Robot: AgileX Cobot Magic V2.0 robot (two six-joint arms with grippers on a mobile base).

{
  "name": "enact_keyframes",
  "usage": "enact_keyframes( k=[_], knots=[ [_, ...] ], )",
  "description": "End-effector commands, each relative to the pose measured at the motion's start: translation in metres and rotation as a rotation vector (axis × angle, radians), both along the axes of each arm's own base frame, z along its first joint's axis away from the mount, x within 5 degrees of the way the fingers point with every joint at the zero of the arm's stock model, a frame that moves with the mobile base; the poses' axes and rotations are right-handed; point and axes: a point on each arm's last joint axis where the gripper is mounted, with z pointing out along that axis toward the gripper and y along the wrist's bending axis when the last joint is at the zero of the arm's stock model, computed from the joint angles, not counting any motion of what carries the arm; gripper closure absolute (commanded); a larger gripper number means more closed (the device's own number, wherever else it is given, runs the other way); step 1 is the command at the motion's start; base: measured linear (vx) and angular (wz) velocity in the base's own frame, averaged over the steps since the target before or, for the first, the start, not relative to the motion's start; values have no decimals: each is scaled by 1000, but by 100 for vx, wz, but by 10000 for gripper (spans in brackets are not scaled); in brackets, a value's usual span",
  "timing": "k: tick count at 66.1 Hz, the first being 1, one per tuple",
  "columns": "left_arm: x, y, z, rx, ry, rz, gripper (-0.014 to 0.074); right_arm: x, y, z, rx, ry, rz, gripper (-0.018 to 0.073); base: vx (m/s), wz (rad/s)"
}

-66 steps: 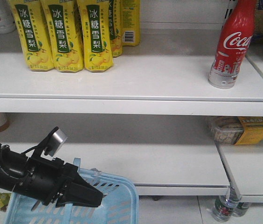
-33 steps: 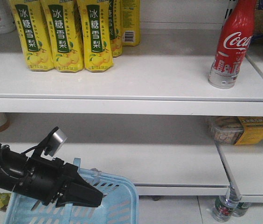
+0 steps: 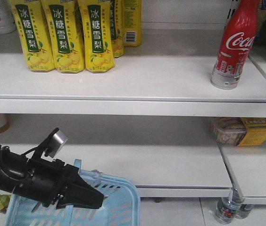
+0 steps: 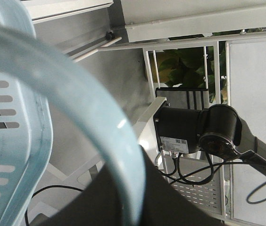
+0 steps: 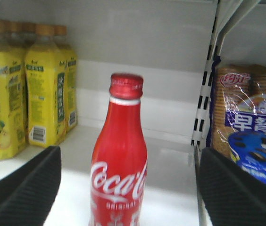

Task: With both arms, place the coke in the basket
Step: 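Reach the right gripper down around the red Coca-Cola bottle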

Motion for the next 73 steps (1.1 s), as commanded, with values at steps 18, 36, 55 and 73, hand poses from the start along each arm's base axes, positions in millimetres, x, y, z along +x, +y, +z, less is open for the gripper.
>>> enact_keyframes(
  k=[18,36,55,73],
  knots=[
    [0,-4,20,-96,-33,8,603,52,11,35,32,-82,3,-22,0,0],
    [0,-4,20,-96,-33,8,603,85,17,32,19,-14,3,16,0,0],
    [0,-4,20,-96,-33,8,603,79,20,40,71,-14,18,571,0,0],
    [0,-4,20,-96,-33,8,603,40,36,58,-4,-47,118,568,0,0]
  ],
)
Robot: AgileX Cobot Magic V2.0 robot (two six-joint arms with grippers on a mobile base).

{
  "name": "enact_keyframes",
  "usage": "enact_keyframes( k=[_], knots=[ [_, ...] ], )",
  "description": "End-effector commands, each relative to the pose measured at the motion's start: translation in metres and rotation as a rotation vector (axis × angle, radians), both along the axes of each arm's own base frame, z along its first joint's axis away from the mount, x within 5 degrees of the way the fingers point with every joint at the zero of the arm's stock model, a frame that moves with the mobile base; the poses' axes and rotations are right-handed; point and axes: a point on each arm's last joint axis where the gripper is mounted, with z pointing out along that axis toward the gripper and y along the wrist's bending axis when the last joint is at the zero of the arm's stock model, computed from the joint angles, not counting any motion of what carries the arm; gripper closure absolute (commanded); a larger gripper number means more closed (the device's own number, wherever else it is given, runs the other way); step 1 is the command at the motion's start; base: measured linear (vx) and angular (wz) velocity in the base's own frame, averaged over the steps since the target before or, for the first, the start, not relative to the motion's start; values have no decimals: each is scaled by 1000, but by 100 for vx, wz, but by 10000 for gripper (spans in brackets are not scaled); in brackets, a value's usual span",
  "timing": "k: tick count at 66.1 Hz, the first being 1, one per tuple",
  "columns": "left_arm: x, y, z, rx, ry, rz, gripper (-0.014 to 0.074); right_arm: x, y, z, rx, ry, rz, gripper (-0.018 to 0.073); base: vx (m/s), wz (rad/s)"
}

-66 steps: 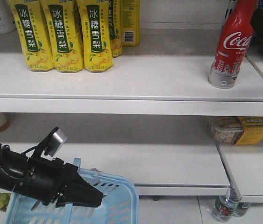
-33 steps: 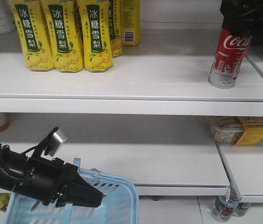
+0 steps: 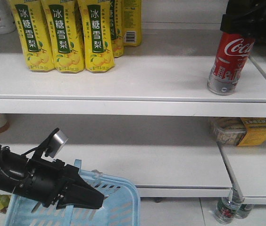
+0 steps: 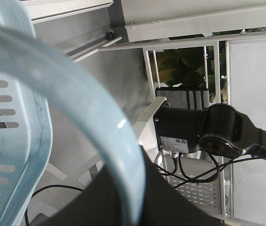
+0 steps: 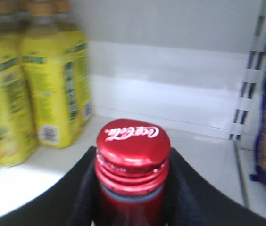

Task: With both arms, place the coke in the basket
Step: 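Reach the right gripper down around the red Coca-Cola bottle, then grasp the Coca-Cola bottle with the right gripper and lift it off the shelf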

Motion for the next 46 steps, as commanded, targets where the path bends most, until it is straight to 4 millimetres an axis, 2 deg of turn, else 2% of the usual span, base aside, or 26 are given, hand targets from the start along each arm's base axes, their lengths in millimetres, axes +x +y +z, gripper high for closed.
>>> enact_keyframes(
  k=[1,16,26,33,46],
  knots=[
    [0,-4,20,-96,-33,8,603,-29,4,39,-4,-200,47,568,0,0],
    [0,-4,20,-96,-33,8,603,-69,31,43,-36,-143,234,568,0,0],
    [0,-4,20,-96,-33,8,603,-83,44,33,-22,-1,326,566,0,0],
    [0,-4,20,-96,-33,8,603,-88,58,21,-5,53,397,564,0,0],
    [0,-4,20,-96,-33,8,603,-97,79,-19,-1,173,483,564,0,0]
  ],
)
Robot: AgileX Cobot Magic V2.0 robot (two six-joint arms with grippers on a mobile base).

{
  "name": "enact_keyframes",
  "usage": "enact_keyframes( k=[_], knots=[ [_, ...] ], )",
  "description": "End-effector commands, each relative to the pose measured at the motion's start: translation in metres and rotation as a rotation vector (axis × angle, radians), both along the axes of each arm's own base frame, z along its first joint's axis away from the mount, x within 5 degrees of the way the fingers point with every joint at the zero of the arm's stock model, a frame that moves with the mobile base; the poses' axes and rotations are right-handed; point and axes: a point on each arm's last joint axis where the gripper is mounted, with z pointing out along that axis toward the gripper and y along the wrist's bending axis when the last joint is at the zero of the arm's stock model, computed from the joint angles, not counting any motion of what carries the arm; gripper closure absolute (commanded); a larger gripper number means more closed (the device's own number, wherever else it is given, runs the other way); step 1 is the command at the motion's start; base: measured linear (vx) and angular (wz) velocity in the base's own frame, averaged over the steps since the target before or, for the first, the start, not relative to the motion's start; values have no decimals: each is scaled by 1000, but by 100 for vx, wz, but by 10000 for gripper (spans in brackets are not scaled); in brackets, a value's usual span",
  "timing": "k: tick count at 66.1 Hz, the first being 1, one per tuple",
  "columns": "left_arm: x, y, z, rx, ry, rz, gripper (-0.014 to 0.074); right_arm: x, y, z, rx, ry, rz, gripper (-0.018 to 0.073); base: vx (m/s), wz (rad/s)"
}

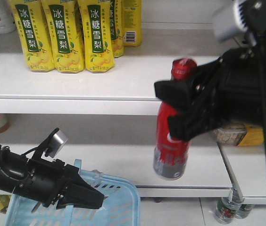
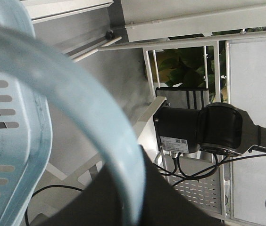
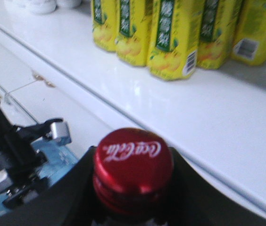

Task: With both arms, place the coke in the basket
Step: 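Grasp the Coca-Cola bottle with the right gripper and lift it off the shelf, then lower the bottle into the basket held by the left gripper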

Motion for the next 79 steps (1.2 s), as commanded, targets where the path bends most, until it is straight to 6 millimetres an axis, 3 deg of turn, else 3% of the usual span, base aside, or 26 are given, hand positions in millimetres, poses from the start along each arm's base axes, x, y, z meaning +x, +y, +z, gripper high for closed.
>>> enact_keyframes(
  k=[1,13,28,44,62,79],
  knots=[
    [0,-4,20,-96,-33,8,603,-6,5,5,101,-55,13,564,0,0],
    [0,-4,20,-96,-33,8,603,-9,18,-36,142,4,31,564,0,0],
    [0,-4,20,-96,-33,8,603,7,35,-87,122,156,-13,564,0,0],
    [0,-4,20,-96,-33,8,603,28,68,-133,82,266,-31,564,0,0],
    [0,-4,20,-96,-33,8,603,44,84,-170,139,391,-132,540,0,0],
    [0,-4,20,-96,-33,8,603,49,89,-192,107,459,-165,412,0,0]
  ],
)
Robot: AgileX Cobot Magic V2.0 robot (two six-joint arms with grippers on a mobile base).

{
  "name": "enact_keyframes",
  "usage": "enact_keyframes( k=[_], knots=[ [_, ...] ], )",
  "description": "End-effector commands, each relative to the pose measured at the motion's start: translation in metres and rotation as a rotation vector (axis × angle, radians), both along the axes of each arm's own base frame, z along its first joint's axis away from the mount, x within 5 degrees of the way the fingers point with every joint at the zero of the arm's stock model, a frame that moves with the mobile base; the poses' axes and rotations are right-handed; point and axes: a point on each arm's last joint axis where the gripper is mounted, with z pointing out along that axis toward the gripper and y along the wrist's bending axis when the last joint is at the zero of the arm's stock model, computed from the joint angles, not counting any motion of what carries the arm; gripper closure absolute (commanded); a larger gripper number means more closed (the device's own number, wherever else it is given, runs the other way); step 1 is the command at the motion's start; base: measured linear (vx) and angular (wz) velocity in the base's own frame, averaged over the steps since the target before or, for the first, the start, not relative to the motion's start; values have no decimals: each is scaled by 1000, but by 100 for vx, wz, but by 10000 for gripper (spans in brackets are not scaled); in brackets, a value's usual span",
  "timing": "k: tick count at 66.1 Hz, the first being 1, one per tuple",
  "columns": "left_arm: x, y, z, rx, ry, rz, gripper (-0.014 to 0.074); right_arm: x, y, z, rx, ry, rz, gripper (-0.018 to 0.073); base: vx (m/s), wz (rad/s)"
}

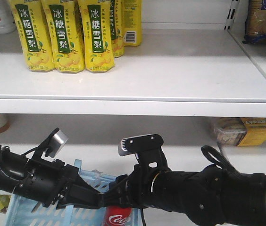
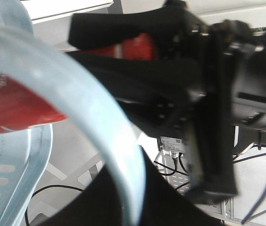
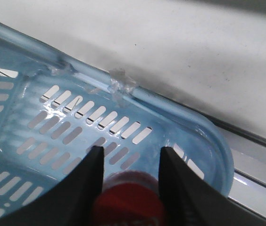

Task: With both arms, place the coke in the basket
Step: 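Lower the bottle into the basket held by the left gripper, then open the right gripper and withdraw it up from the basket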

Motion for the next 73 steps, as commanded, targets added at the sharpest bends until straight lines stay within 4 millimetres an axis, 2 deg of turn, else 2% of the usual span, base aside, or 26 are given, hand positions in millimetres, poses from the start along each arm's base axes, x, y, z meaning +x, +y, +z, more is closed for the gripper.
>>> enact_keyframes(
  k=[1,21,38,58,65,73],
  knots=[
    [0,-4,20,-96,-33,8,603,9,5,22,97,-94,-36,401,0,0],
    [0,-4,20,-96,-33,8,603,9,6,16,77,-63,-34,203,0,0],
    [0,-4,20,-96,-33,8,603,7,4,20,79,-60,-30,176,0,0],
    [0,-4,20,-96,-33,8,603,-6,-10,62,100,-177,45,176,0,0],
    [0,-4,20,-96,-33,8,603,-9,-23,77,89,-211,54,176,0,0],
    [0,-4,20,-96,-33,8,603,-6,-48,96,75,-255,12,176,0,0]
  ],
)
